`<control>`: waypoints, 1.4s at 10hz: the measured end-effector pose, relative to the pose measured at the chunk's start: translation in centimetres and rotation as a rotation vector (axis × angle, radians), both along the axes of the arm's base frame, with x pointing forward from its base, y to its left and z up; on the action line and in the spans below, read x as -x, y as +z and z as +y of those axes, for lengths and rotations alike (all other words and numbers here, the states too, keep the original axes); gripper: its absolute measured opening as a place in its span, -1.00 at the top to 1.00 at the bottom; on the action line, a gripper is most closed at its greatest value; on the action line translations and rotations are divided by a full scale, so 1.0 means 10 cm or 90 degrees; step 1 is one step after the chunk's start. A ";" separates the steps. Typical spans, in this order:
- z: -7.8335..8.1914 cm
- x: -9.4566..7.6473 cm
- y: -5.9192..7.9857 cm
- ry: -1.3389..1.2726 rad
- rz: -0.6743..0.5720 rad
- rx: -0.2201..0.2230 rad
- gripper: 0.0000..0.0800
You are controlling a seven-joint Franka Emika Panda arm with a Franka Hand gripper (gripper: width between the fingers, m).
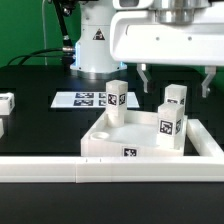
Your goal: Assemble square table
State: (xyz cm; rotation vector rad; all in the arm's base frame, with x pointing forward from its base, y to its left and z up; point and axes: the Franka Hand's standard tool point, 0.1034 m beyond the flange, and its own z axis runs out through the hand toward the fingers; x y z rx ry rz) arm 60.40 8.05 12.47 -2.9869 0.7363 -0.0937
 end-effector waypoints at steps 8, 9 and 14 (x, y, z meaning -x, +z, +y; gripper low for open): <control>-0.49 0.08 0.01 0.150 -0.004 0.011 -0.62; -0.66 0.15 -0.03 0.188 -0.009 0.011 -0.62; -1.72 0.66 -0.30 0.185 -0.001 0.039 -0.62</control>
Offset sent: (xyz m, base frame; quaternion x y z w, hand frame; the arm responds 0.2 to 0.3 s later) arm -0.0070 -0.0288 -0.0053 0.0077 -0.0419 -0.0796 0.9959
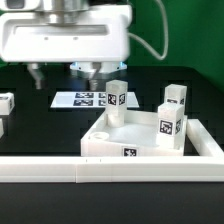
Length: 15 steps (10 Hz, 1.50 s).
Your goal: Assemble square table
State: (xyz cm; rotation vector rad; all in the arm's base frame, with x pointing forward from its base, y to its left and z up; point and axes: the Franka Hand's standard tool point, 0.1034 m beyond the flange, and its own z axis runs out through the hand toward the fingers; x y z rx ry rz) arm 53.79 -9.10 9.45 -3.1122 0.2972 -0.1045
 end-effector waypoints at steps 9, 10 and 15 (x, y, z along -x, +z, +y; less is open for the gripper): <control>-0.41 0.56 -0.25 0.019 0.023 0.017 -0.62; -0.60 0.72 -0.32 0.026 0.035 0.022 -0.62; -0.99 0.91 -0.36 0.050 0.042 0.029 -0.62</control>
Offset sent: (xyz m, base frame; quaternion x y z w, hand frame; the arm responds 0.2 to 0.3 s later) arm 0.0000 0.0000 0.0000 0.0000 0.0000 0.0000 1.0000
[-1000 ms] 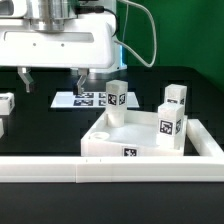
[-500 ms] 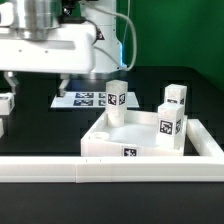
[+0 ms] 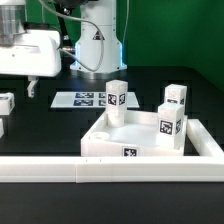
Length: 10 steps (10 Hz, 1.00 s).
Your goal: Assemble square table
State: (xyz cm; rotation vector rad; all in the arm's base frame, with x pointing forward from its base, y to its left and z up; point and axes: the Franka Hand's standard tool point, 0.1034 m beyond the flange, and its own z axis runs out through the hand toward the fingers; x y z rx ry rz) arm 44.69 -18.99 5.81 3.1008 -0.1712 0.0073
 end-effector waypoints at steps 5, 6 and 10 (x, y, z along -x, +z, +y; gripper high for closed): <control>-0.28 0.31 -0.10 0.067 0.020 0.001 -0.62; -0.36 0.37 -0.11 0.088 0.023 0.000 -0.62; -0.38 0.46 -0.15 0.112 0.036 -0.010 -0.62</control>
Offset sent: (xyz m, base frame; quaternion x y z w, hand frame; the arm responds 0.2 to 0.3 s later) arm -0.0366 -0.0240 -0.0208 0.0110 -0.0058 -0.0705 0.9974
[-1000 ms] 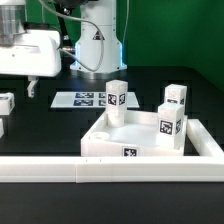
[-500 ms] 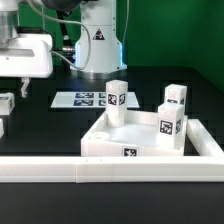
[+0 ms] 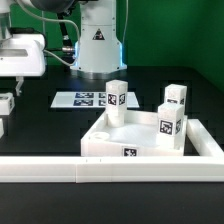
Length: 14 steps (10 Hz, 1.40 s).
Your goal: Assemble square table
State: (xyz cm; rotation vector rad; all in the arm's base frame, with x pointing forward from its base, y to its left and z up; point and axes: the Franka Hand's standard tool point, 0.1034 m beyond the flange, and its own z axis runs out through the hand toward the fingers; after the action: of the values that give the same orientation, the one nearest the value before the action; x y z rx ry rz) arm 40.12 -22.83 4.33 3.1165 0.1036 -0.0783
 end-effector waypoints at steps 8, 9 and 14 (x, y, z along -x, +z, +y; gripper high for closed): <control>0.18 0.08 -0.15 -0.041 0.249 -0.037 -0.62; 0.16 0.09 -0.13 -0.037 0.287 -0.045 -0.62; 0.04 0.13 -0.03 -0.028 0.405 -0.054 -0.62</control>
Offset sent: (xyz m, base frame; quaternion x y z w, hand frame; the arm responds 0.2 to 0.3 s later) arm -0.0103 -0.0170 -0.0051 -0.0528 -0.2011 0.0248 0.9778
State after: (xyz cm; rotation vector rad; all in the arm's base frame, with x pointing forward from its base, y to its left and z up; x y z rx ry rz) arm 38.78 -22.42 3.99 3.0386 0.0469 -1.0823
